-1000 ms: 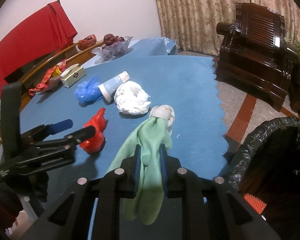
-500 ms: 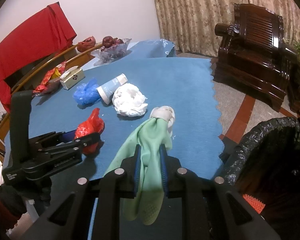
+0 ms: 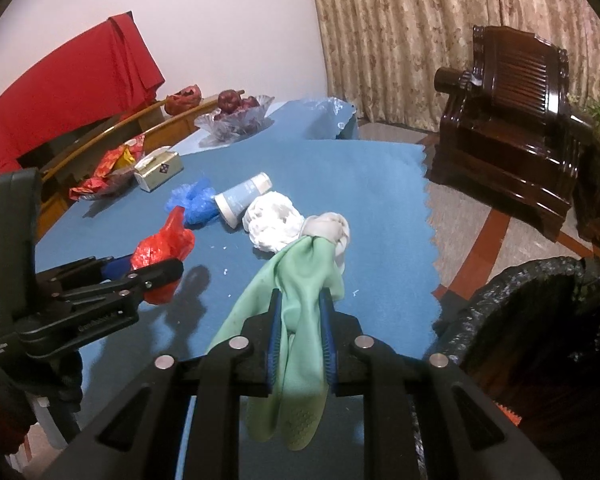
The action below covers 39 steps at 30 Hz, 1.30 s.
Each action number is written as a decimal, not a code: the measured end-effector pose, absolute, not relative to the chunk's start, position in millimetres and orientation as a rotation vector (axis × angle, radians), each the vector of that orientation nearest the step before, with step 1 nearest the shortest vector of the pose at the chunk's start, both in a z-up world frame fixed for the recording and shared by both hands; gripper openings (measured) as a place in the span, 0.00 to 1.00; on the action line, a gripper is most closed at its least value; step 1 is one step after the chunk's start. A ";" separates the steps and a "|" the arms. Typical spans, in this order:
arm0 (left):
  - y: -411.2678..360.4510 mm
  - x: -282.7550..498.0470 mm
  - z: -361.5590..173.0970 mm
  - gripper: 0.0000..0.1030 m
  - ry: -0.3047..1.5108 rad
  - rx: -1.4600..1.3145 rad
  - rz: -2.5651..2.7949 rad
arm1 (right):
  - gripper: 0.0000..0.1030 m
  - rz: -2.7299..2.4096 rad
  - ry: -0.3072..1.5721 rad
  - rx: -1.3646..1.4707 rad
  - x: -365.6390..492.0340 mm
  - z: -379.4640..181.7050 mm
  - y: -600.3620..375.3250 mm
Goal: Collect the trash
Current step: 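Carry the red bag and green glove over the trash bin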
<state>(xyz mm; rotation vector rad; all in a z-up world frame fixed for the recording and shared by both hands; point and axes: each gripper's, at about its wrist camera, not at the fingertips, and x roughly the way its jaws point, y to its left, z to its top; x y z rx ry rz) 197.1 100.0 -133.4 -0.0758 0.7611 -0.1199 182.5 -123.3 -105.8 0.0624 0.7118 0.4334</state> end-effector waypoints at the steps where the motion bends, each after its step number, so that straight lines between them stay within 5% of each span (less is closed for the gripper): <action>1: 97.1 195.2 -129.4 0.40 0.754 -0.073 -0.128 | 0.18 0.431 0.707 0.063 180.7 -103.6 -124.9; 39: -111.6 161.6 -93.2 0.40 0.662 0.060 -0.525 | 0.18 0.000 0.611 0.164 92.9 -74.3 -321.2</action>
